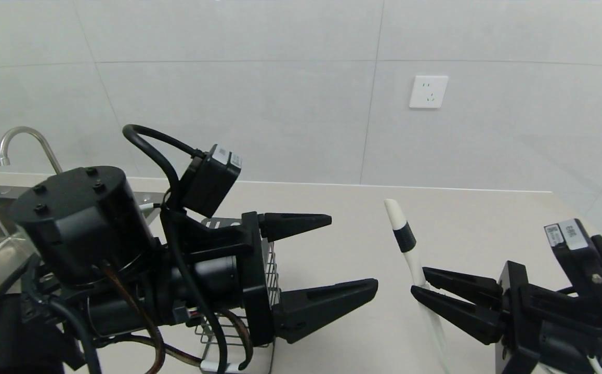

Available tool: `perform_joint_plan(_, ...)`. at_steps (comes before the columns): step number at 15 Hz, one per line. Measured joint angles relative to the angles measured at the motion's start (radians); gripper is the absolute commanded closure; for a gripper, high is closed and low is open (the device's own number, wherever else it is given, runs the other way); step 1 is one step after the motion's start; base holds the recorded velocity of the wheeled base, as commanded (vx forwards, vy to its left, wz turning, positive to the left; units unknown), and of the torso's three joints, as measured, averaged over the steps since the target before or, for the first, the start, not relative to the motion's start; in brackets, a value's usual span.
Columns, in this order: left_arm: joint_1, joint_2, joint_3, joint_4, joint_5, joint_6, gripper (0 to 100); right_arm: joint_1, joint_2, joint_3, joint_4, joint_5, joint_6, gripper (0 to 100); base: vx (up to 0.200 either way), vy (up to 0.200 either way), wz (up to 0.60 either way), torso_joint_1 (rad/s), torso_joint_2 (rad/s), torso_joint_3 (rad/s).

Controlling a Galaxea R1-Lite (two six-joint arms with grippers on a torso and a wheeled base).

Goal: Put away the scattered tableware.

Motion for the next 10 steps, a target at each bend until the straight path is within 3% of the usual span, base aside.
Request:
perform_joint_plan(5, -0.053, 0.073, -0.019, -0.059, 0.016, -0.001, 0, 0.029, 0.0, -0.004, -0.035, 0.0, 0.025, 100, 0.0, 0.0, 0.0, 0.0, 0.0, 0.0)
perform_joint_plan(10, -0.067, 0.152, -0.072, -0.169, 0.043, -0.004, 0, 0.055, 0.001, -0.006, -0.049, 0.0, 0.036, 100, 0.0, 0.0, 0.0, 0.0, 0.0, 0.0)
